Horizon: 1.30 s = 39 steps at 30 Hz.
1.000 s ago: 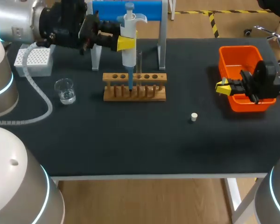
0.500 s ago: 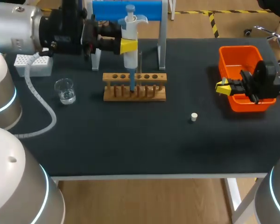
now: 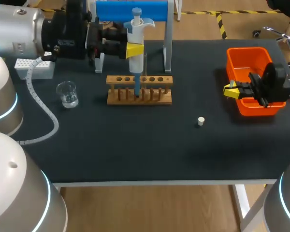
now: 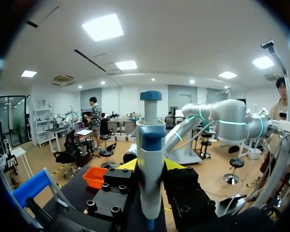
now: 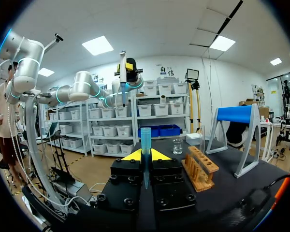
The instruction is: Invert the test tube, pick up the pipette, mount the tip to pipette, aspirate from beaker and dispense into the tube, eject the tip, return the pipette, and cap with the stopper.
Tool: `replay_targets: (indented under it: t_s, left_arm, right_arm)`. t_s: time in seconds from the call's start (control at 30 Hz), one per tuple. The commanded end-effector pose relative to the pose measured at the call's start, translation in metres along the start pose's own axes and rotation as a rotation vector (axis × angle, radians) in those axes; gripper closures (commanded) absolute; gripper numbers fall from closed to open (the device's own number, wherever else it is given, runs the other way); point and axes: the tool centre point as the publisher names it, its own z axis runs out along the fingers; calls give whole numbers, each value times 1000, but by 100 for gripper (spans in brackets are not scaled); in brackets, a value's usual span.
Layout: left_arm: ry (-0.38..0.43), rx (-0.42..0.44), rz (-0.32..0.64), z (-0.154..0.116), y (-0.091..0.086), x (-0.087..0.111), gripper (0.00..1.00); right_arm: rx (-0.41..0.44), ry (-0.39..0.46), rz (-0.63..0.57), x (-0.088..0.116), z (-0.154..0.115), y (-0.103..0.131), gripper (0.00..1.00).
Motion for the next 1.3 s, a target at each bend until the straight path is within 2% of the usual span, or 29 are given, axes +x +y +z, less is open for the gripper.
replay_targets:
  t_s: [0.03, 0.7, 0.83, 0.93, 1.3]
  left_arm:
    - [-5, -6, -2, 2, 0, 2, 100]
    - [-6, -10, -3, 2, 0, 2, 100]
    - [-6, -10, -3, 2, 0, 2, 100]
    - [-6, -10, -3, 2, 0, 2, 100]
    - [-6, -10, -3, 2, 0, 2, 100]
  right_arm:
    - [2, 0, 0, 1, 0, 0, 100]
    - [2, 0, 0, 1, 0, 0, 100]
    - [39, 22, 1, 1, 35, 1, 100]
    - [60, -9, -1, 3, 57, 6, 100]
    - [60, -38, -49, 27, 125, 15, 100]
